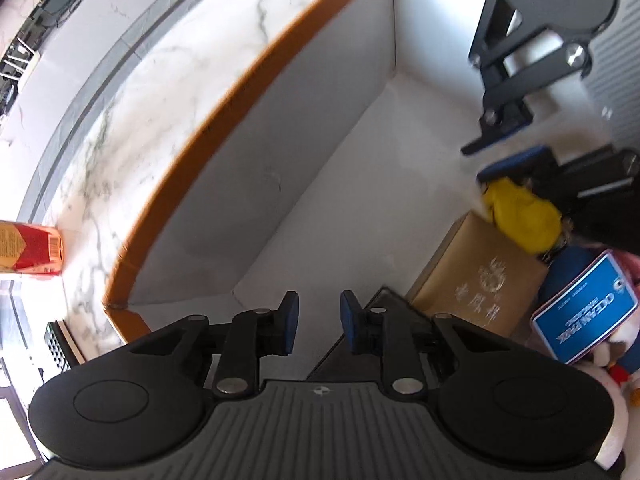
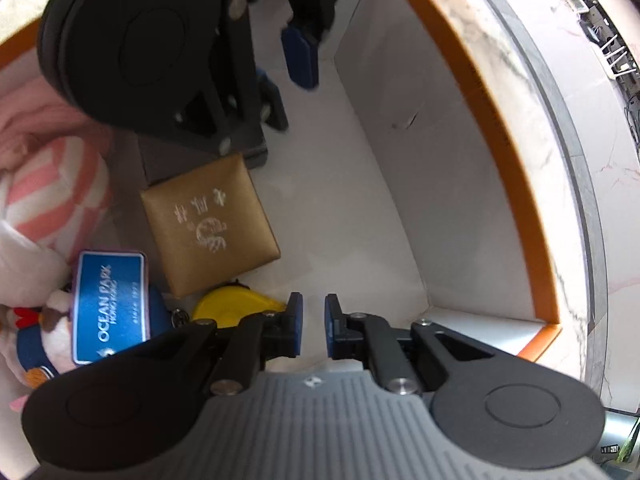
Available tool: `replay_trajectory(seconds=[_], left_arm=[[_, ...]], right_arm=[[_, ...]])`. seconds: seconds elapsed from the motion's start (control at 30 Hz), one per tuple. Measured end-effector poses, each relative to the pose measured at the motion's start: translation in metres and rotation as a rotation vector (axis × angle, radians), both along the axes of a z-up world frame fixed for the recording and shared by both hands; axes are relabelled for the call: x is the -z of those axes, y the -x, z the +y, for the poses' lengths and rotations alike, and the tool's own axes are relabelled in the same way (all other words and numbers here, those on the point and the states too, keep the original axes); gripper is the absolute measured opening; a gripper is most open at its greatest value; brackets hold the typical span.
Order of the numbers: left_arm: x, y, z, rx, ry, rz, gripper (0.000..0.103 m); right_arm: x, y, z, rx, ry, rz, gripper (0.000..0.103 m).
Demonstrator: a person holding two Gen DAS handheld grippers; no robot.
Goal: Organize objects
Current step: 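Open the right tool to release the brown box while the left tool drops the tape measure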
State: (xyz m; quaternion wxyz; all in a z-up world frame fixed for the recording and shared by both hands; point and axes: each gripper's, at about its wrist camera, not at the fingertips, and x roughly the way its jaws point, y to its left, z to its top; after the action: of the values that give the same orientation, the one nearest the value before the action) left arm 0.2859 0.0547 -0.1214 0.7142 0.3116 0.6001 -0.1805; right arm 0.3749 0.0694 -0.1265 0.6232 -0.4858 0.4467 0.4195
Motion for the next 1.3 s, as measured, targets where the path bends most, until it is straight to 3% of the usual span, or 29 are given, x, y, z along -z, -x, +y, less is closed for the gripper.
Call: replay_trajectory(seconds=[0.1, 0.3, 0.37, 0.5, 0.7, 0.83, 1.17, 1.3], left_arm=[[0.004, 0.007, 0.003, -0.007, 0.031, 0.040, 0.025], [0.007, 0.022, -0.001, 0.006, 0.037, 0.040, 0.014], [0.006, 0.023, -0.001, -0.004, 0.039, 0.042, 0.014], [-0.005, 0.027, -0.004, -0.007, 0.076, -0.055, 0.018], [-0.014, 0.026, -0.013, -0.073, 0.198, -0.106, 0.018], [-0.013, 0.004, -0.017, -0.098, 0.240, -0.061, 0.018], [0.005, 0.015, -0.023, -0.104, 0.317, 0.068, 0.016], [0.006, 0.022, -0.026, -0.105, 0.286, 0.021, 0.016]], right_arm=[[-0.001, -0.003, -0.002, 0.015, -0.018, 0.038, 0.011], [0.007, 0.001, -0.007, 0.005, 0.021, 0.076, 0.006], [0.009, 0.001, -0.008, 0.007, 0.038, 0.075, 0.004], [0.003, -0.004, -0.010, 0.023, 0.018, 0.073, 0.004], [-0.008, -0.015, -0.010, 0.055, -0.078, 0.111, 0.005], [0.000, -0.016, -0.009, 0.059, -0.071, 0.116, 0.005], [0.003, -0.021, -0.016, 0.072, -0.114, 0.167, 0.004], [0.003, -0.018, -0.018, 0.082, -0.110, 0.149, 0.004]])
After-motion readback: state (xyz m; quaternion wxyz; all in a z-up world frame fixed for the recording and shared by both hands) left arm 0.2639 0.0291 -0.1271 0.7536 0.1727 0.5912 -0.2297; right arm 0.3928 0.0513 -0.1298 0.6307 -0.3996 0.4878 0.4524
